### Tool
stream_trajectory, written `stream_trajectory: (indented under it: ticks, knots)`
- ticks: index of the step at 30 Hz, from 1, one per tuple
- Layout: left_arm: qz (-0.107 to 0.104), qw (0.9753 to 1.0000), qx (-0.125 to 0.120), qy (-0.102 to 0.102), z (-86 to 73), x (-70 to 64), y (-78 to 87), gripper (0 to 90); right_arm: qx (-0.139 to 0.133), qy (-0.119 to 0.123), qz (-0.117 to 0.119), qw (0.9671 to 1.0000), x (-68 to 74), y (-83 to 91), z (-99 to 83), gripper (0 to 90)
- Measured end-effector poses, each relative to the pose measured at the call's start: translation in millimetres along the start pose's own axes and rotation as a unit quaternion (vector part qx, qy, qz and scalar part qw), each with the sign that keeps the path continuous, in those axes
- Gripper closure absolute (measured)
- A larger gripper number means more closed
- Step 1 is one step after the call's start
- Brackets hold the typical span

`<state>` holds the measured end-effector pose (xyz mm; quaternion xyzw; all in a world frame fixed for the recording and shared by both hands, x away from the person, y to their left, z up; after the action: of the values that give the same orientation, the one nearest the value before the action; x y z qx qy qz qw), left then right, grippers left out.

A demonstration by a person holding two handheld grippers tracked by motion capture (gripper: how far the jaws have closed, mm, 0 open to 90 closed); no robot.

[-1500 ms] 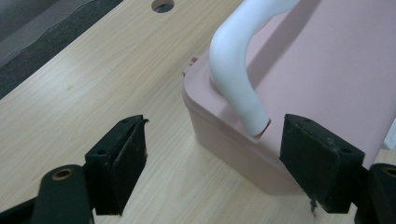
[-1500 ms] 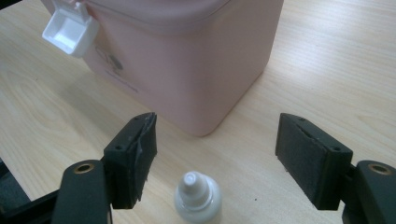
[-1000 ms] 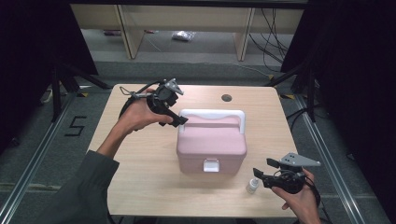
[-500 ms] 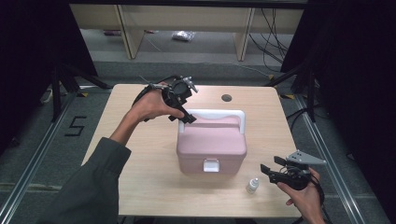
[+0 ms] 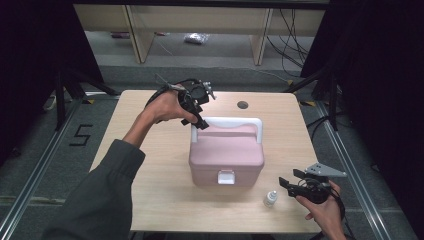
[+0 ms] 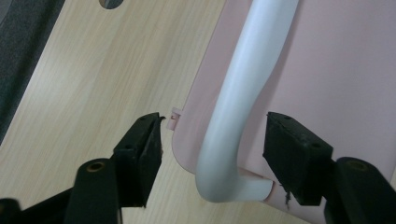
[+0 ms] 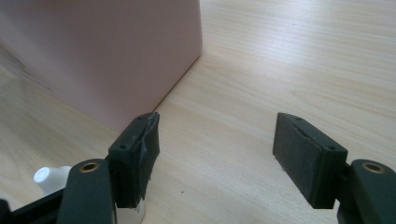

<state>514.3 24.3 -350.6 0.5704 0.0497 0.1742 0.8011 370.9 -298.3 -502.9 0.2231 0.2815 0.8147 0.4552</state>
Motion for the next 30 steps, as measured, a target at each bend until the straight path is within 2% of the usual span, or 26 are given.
stream_trajectory:
  ticks: [4,5,6,7,9,10,11,12,13,14,16,18,24,25,26,30]
  knots:
    - [-0.003,0.9998,0.012,-0.016,3.0,0.0,-4.0,40.9,0.001,0.005,-0.005,1.0,-0.8,-0.4,-0.6,32.6]
    - [-0.001,0.9996,0.019,-0.021,3.4,0.3,-4.8,41.3,-0.002,-0.013,0.004,0.9999,2.4,-1.7,-1.0,32.6]
    - [-0.002,0.9996,0.02,-0.022,4.1,-0.2,-5.7,41.7,0.013,-0.017,0.002,0.9998,2.4,0.4,-2.6,32.6]
    - [-0.001,0.9994,0.023,-0.025,4.7,-0.2,-6.3,42.6,0.011,-0.001,0.002,0.9999,-0.7,0.0,-2.2,32.6]
    - [0.001,0.9993,0.024,-0.027,6.0,-0.9,-8.5,43.2,0.004,0.003,-0.005,1.0,-2.0,-1.2,-1.9,32.6]
    - [0.0,0.9992,0.028,-0.028,6.2,-1.4,-9.9,43.3,0.01,-0.008,0.006,0.9999,0.2,-1.6,-2.9,32.6]
    - [0.0,0.999,0.032,-0.031,6.4,-1.5,-10.9,43.5,0.011,-0.01,0.004,0.9999,1.0,-1.5,-3.2,32.6]
    - [-0.001,0.9989,0.033,-0.032,6.8,-1.5,-11.4,44.0,0.005,0.006,-0.002,1.0,-1.4,-1.9,-2.5,32.6]
    - [-0.001,0.999,0.032,-0.031,7.3,-1.3,-11.5,44.7,0.009,0.011,-0.01,0.9998,-2.5,-0.7,-2.9,32.6]
    - [-0.002,0.999,0.033,-0.032,7.5,-1.1,-11.5,45.4,0.01,-0.006,-0.003,0.9999,0.7,-1.6,-3.3,32.6]
    - [0.0,0.9983,0.045,-0.035,6.6,0.7,-12.0,45.0,0.01,-0.01,0.004,0.9999,1.1,-2.4,-3.2,32.7]
    - [0.001,0.9978,0.053,-0.038,5.8,2.7,-12.5,45.1,0.011,0.006,-0.006,0.9999,-2.5,-2.5,-3.9,32.7]
    - [-0.001,0.9976,0.053,-0.045,8.4,2.7,-15.2,48.5,0.014,0.007,-0.007,0.9999,-2.4,-2.2,-3.9,32.7]
    - [0.0,0.9972,0.056,-0.049,8.5,2.9,-16.1,49.6,0.014,-0.003,-0.003,0.9999,-0.3,-2.9,-4.2,32.7]
    - [-0.001,0.997,0.058,-0.051,8.5,3.1,-17.3,50.6,0.014,0.005,-0.003,0.9999,-1.8,-3.1,-4.0,32.8]
    - [0.002,0.9962,0.065,-0.058,9.9,2.7,-21.3,53.3,0.014,0.005,-0.001,0.9999,-1.5,-3.4,-3.8,32.7]
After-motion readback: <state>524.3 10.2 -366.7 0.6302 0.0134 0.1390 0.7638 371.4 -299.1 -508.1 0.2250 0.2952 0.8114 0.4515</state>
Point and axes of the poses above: each handheld gripper's, and its own axes: y roughly backward along the jaws, z roughly out of its top, x roughly to its left, the point moved 6 cm from there along -y, roughly forward along the jaws, and after that the axes turned 5 degrees about x, right-handed, at the moved point
